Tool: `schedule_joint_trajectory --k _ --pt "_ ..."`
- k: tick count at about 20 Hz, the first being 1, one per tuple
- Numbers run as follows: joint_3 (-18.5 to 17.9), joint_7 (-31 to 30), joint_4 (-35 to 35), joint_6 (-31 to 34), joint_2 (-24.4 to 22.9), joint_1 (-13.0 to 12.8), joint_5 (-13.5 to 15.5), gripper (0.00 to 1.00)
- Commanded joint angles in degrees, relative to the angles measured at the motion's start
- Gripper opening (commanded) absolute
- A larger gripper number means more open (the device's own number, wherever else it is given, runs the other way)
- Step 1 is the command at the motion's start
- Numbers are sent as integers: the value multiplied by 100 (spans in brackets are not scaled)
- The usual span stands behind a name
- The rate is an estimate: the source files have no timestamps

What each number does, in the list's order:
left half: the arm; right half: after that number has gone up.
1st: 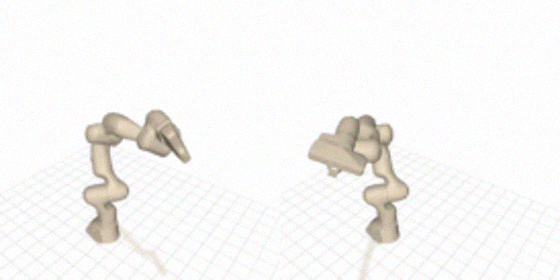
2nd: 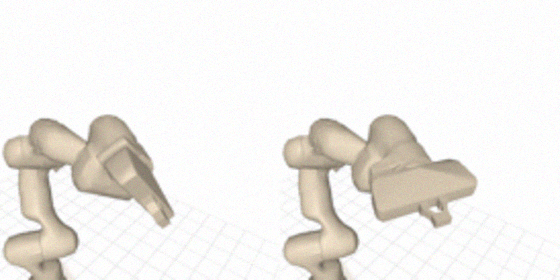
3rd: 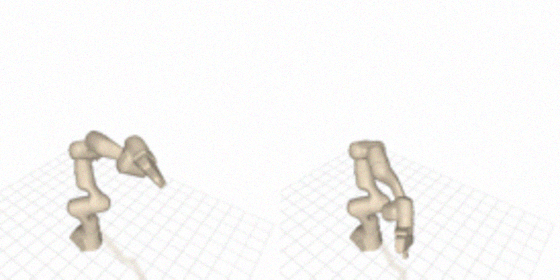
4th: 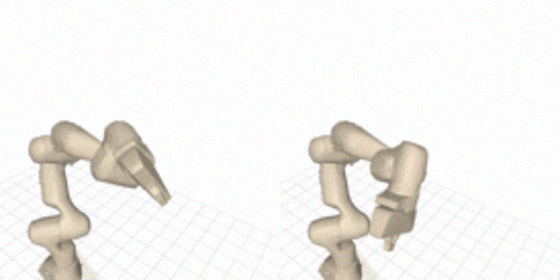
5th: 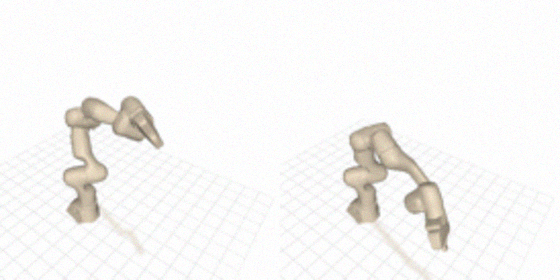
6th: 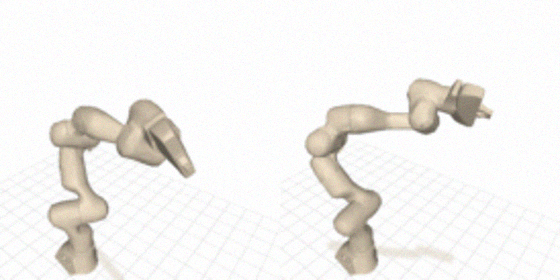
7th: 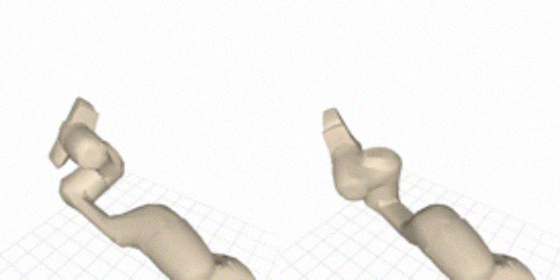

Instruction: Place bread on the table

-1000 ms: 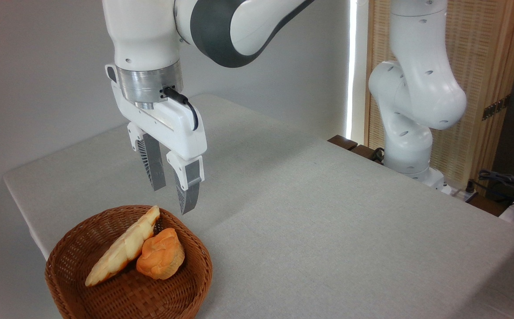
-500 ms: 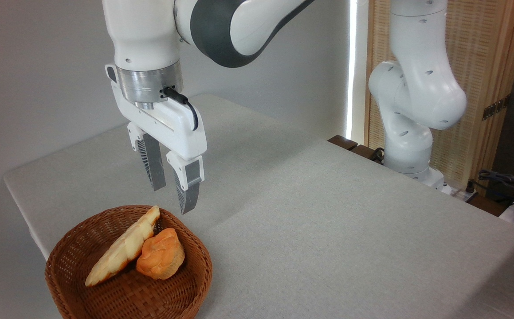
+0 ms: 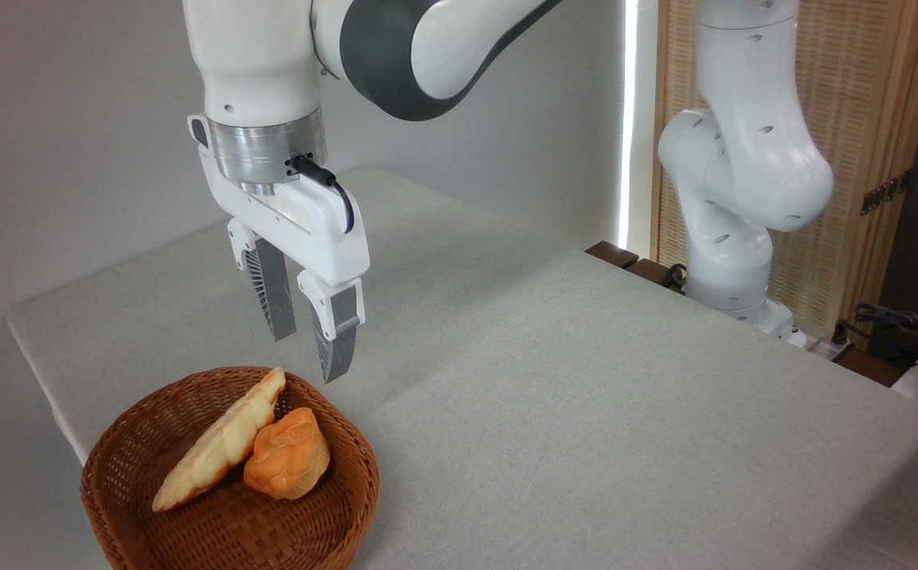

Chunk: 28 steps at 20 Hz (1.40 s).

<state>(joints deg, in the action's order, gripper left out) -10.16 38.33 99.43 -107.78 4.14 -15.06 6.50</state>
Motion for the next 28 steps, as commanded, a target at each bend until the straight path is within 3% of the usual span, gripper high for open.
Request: schedule_joint_trajectory --k 1,24,28 --pt "-47 131 -11 152 -71 -14 18 100" --pt "-47 122 -11 152 -80 -14 18 100" --pt "-30 166 -11 415 -63 -14 18 100"
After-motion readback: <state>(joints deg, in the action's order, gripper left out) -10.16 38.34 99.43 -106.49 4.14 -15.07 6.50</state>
